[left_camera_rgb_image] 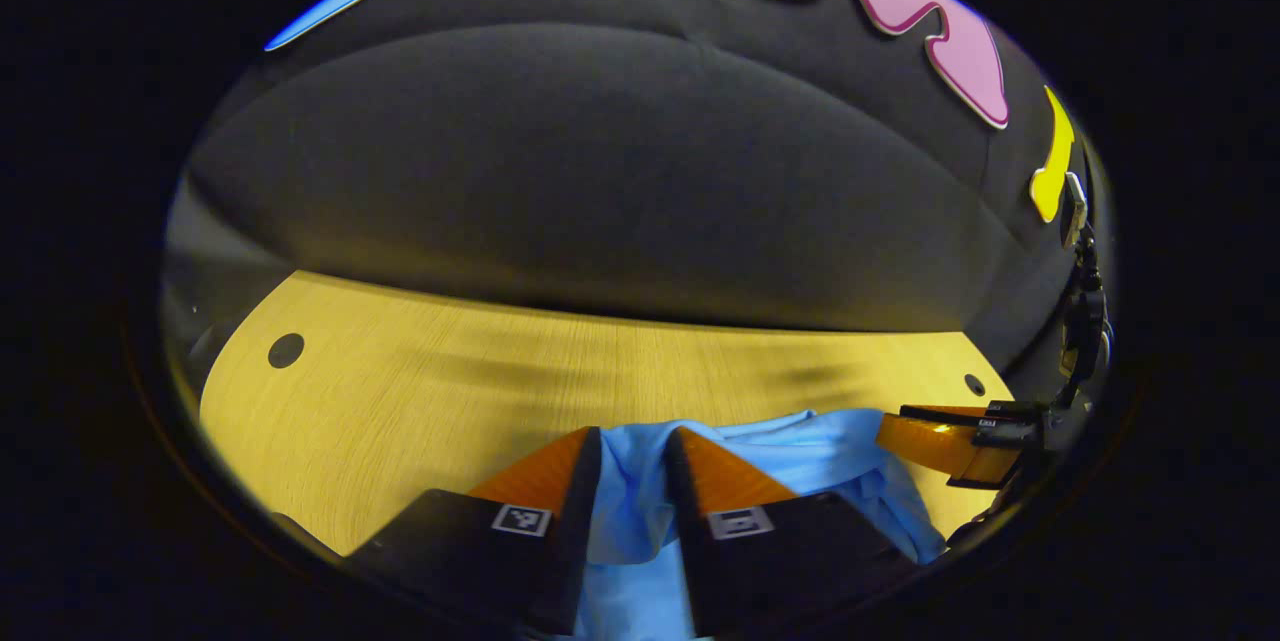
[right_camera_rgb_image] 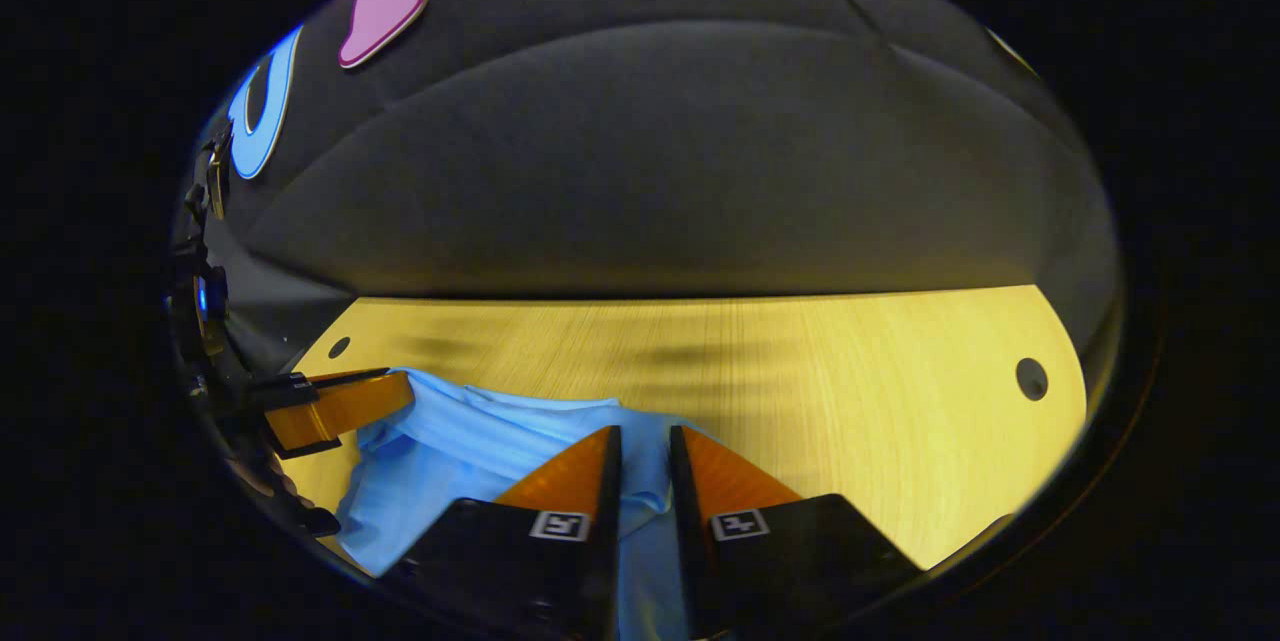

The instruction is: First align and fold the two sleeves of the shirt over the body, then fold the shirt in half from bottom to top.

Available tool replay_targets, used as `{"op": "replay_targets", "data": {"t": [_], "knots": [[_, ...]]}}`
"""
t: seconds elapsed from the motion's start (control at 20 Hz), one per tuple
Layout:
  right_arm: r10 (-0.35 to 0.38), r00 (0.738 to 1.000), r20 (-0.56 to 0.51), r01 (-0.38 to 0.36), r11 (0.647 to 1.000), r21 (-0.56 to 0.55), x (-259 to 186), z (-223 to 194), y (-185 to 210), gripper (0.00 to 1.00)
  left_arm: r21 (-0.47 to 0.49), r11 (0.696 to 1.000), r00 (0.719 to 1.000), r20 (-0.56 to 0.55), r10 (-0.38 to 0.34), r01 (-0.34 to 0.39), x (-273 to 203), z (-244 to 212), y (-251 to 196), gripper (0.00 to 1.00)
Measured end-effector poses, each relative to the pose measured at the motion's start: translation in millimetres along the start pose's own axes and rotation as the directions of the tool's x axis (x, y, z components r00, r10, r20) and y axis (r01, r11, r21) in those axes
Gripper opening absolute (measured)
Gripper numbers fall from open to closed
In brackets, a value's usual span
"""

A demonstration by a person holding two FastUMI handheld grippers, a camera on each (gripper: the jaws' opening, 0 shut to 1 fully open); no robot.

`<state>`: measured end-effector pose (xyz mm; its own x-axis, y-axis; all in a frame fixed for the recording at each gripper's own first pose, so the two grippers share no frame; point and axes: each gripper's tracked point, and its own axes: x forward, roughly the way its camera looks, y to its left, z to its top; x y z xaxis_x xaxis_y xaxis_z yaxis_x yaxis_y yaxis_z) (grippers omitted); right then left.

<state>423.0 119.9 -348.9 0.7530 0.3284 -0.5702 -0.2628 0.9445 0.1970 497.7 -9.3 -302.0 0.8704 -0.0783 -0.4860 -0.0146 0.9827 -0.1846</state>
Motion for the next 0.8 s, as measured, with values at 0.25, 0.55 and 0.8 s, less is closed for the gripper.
{"op": "replay_targets", "data": {"t": [0.25, 0.55, 0.8], "knots": [[-0.056, 0.992, 0.112, 0.059, 0.998, -0.025, -45.9, 28.8, -6.8, 0.98, 0.131, 0.990, 0.994, 0.097, 0.047, -0.059, -56.2, 22.2, -1.3, 0.98], [-0.114, 0.967, 0.227, 0.130, 0.990, -0.059, -153.1, 55.3, 7.9, 0.98, 0.147, 0.988, 0.964, 0.264, 0.012, -0.053, -180.0, 63.8, -34.1, 0.97], [-0.095, 0.955, 0.282, 0.111, 0.993, -0.040, -260.4, 71.2, 43.7, 0.98, 0.150, 0.989, 0.935, 0.352, -0.038, -0.016, -317.7, 80.9, -56.0, 0.97]]}}
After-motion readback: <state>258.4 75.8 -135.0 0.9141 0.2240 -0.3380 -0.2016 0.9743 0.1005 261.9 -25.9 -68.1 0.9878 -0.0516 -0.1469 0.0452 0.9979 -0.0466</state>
